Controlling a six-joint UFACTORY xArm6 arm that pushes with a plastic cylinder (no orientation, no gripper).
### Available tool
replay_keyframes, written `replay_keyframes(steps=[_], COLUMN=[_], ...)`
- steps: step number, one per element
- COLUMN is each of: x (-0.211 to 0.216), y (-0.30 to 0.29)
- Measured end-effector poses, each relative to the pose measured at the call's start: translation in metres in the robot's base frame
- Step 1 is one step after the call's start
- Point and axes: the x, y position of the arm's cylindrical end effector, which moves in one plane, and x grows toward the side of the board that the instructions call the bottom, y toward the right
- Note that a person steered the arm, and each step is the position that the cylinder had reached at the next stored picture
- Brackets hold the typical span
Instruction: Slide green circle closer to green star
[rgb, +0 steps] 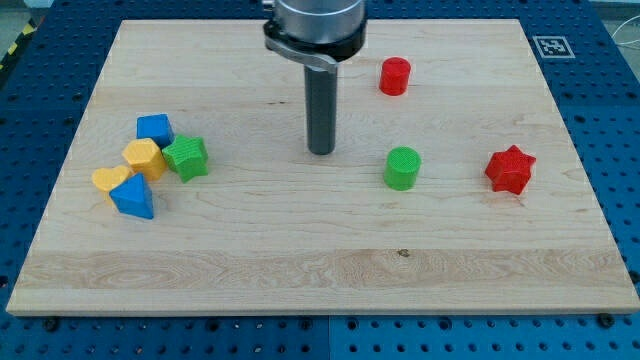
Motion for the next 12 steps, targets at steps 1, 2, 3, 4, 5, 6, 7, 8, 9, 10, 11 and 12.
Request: replay_keyframes(steps=[1,2,3,4,5,6,7,8,9,10,11,12], x=[-0.002,-0.003,-0.003,-0.002,0.002,0.014,0.029,0.04,0.05,0.059,0.061,0.062], y=[0.028,0.056,0.082,0.108,0.123,0.118,0.106,0.09,0.077,0.067,0.068,0.069])
